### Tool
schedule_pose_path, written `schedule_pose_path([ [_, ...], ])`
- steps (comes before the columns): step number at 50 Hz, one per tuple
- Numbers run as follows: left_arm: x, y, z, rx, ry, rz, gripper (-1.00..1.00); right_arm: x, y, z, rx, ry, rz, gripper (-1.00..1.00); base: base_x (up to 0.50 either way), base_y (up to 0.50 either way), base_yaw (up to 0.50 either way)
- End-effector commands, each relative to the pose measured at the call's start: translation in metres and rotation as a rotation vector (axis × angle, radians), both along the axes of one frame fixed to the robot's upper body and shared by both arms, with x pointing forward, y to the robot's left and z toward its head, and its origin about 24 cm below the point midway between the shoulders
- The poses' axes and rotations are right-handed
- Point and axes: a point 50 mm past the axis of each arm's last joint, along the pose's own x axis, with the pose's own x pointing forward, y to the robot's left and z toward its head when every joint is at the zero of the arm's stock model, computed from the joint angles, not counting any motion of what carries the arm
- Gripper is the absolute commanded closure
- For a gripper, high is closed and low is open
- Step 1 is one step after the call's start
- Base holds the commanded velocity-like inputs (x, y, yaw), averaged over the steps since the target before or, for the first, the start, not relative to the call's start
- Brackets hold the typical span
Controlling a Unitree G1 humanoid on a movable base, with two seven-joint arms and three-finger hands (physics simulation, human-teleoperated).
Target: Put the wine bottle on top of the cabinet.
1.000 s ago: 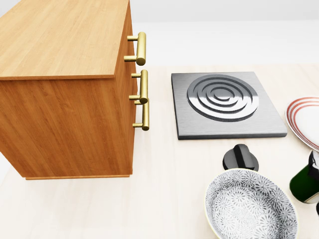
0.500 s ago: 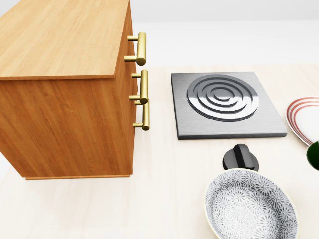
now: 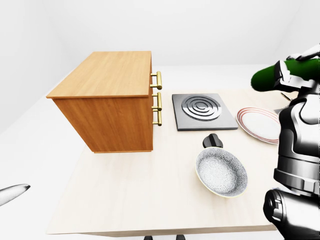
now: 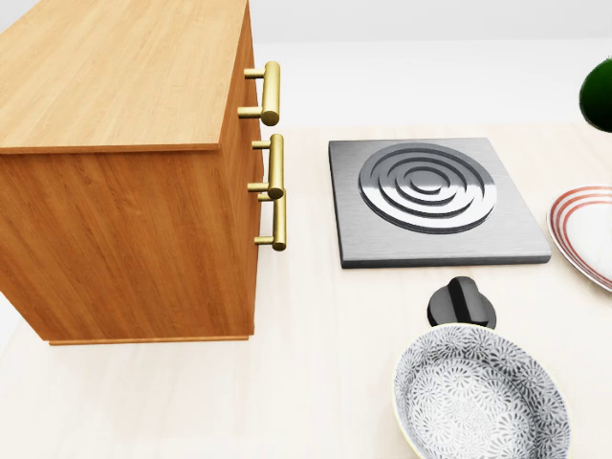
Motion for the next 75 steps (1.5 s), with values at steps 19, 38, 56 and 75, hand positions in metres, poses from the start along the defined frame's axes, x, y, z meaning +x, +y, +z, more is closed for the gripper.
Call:
schedule_pose_path([
  [19, -0.002, 0.001, -0.001, -0.003, 0.004, 0.006, -1.00, 0.078, 0.072, 0.095, -0.120, 0.056, 0.301, 0.91, 0.00, 0.00, 0.00],
  [38, 0.001, 0.003, -0.007, -0.019, 0.036, 0.004, -1.00, 0.096, 0.134, 0.153, -0.209, 0.178, 0.436, 0.91, 0.00, 0.00, 0.00],
  [56, 0.001, 0.004, -0.008, -0.022, 0.037, 0.004, -1.00, 0.094, 0.168, 0.166, -0.265, 0.196, 0.515, 0.91, 0.00, 0.00, 0.00],
  [75, -0.001, 0.004, -0.005, -0.015, 0.025, 0.008, -1.00, 0.091, 0.197, 0.170, -0.311, 0.211, 0.624, 0.90, 0.00, 0.00, 0.00],
])
